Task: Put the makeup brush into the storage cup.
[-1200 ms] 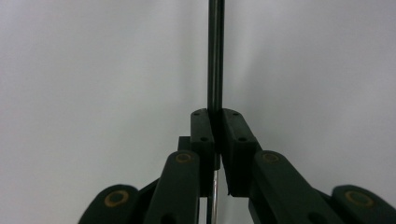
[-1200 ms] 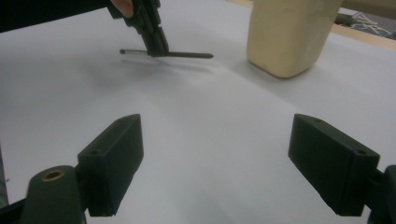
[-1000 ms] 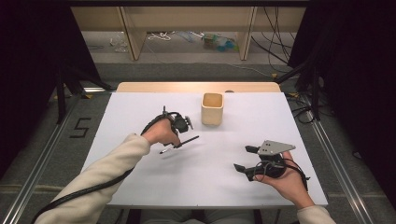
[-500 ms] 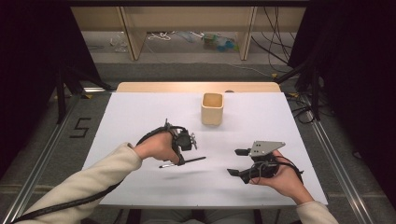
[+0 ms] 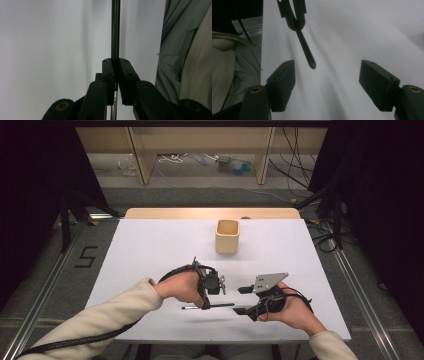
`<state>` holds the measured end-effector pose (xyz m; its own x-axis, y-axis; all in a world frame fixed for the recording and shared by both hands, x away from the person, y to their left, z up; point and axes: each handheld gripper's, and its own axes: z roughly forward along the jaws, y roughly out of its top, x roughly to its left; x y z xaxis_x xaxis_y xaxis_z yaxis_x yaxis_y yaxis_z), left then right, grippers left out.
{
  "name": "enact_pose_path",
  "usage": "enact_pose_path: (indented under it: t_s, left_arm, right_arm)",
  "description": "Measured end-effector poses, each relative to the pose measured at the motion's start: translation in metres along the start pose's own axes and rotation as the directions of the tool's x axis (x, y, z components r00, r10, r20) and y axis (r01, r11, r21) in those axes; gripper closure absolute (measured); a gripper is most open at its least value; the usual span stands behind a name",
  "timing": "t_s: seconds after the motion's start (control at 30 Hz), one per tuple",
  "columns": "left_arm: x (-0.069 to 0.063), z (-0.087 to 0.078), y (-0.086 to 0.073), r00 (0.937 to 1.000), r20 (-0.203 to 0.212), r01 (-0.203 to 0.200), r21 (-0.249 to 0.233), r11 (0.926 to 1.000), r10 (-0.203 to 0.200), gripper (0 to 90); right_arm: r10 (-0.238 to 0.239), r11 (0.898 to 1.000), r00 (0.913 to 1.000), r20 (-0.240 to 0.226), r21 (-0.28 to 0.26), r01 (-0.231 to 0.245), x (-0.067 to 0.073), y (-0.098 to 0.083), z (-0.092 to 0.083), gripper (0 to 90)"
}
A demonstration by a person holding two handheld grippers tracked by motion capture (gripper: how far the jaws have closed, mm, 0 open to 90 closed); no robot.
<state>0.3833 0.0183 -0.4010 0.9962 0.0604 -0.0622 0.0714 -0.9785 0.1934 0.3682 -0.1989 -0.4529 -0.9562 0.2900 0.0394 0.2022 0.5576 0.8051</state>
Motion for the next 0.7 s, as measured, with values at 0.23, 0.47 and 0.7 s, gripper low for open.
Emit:
enact_pose_path:
  t_s: [0.23,0.47,0.7]
  left_arm:
    - [-0.005,-0.004,0.008,0.9998,-0.006,-0.016,-0.011,0.9998,0.016,83.7]
    - [-0.007,-0.002,0.013,0.9990,0.011,-0.042,-0.027,0.9988,0.042,83.7]
    - [-0.009,0.000,0.016,0.9990,0.007,-0.043,-0.028,0.9987,0.043,83.7]
  right_arm:
    - [0.003,1.000,0.9989,-0.046,0.009,-0.002,0.001,0.003,0.004,38.0]
    - [-0.011,0.999,0.9960,-0.089,0.035,0.014,0.005,0.004,0.011,43.2]
    - [-0.025,0.999,0.9947,-0.100,0.034,0.028,0.006,0.006,0.011,54.9]
